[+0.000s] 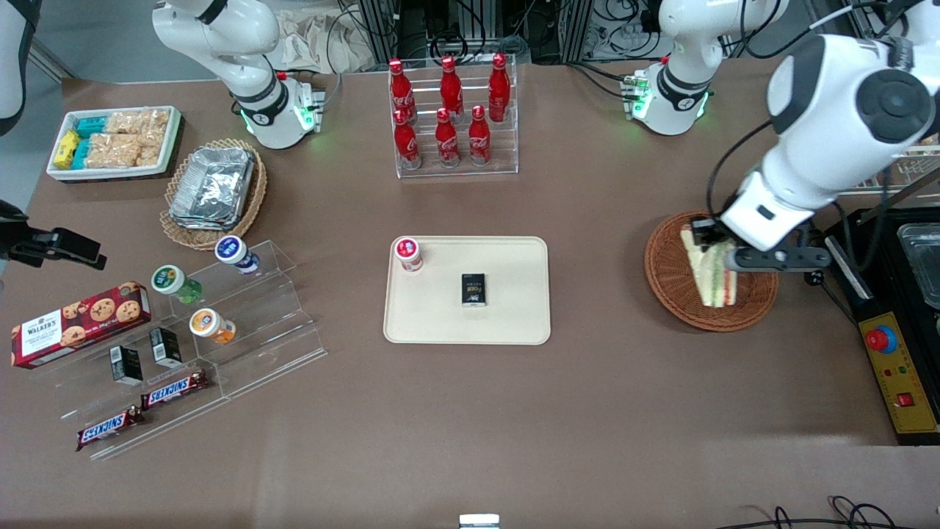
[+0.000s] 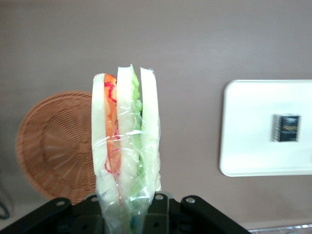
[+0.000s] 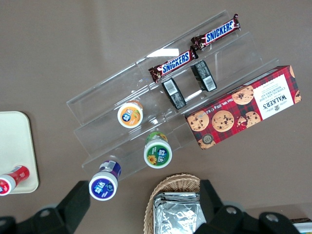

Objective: Place sandwich from basket to tray
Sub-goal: 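Lift the sandwich up out of the basket with the left gripper, then carry the sandwich over the cream tray beside the tissue pack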

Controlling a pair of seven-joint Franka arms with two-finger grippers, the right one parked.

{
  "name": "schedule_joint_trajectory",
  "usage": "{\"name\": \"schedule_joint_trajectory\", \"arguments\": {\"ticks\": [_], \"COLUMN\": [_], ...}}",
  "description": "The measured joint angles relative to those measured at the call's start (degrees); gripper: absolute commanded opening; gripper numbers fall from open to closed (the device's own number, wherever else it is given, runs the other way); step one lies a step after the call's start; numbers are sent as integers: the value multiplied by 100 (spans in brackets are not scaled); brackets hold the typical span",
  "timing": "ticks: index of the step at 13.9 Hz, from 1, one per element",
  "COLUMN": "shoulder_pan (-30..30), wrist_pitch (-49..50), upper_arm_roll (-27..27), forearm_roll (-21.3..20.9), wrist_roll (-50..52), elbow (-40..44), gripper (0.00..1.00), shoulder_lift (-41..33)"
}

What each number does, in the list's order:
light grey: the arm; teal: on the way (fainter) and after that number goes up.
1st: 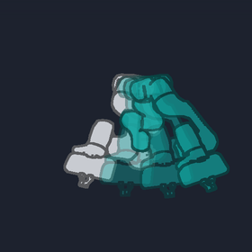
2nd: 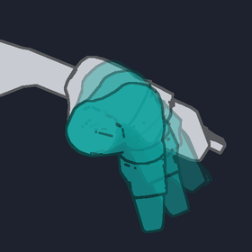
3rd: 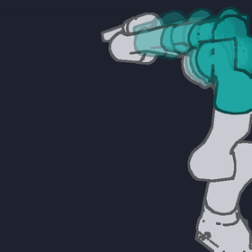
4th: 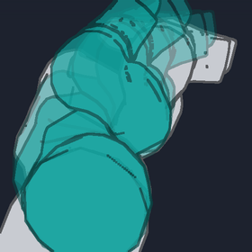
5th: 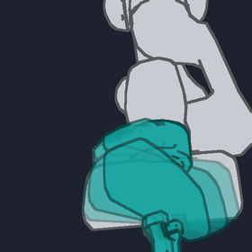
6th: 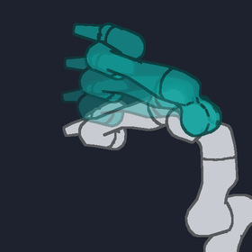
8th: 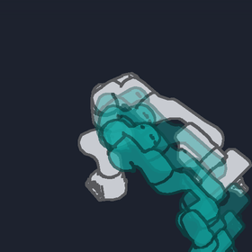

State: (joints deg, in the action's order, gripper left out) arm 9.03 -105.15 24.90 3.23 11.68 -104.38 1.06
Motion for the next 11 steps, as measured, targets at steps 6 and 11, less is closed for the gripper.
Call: {"name": "schedule_joint_trajectory", "arguments": {"ticks": [6, 11], "shoulder_pan": [-476, -1342], "wrist_pitch": [-492, -1298], "upper_arm_roll": [683, 713], "forearm_roll": [-318, -1129], "wrist_roll": [664, 2124], "elbow": [232, 252], "gripper": [0, 0], "shoulder_lift": [1086, 2112]}}
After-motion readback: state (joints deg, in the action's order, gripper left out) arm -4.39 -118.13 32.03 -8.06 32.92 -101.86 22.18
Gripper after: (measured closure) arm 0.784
